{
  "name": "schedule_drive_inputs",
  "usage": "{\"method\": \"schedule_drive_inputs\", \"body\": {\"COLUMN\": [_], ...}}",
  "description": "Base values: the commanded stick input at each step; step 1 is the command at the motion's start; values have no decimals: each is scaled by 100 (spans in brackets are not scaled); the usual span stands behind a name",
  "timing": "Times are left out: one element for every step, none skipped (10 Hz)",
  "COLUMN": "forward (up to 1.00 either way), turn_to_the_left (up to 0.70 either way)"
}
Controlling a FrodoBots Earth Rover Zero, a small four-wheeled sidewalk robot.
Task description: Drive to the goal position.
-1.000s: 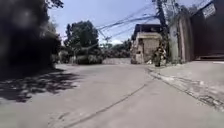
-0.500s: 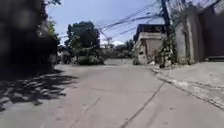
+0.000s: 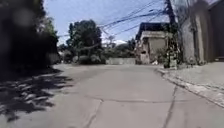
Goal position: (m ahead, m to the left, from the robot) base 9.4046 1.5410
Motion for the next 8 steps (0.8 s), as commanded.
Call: {"method": "schedule_drive_inputs", "body": {"forward": [0, 0, 0, 0, 0, 0, 0, 0], "turn_to_the_left": [0, 0, 0, 0, 0, 0, 0, 0]}}
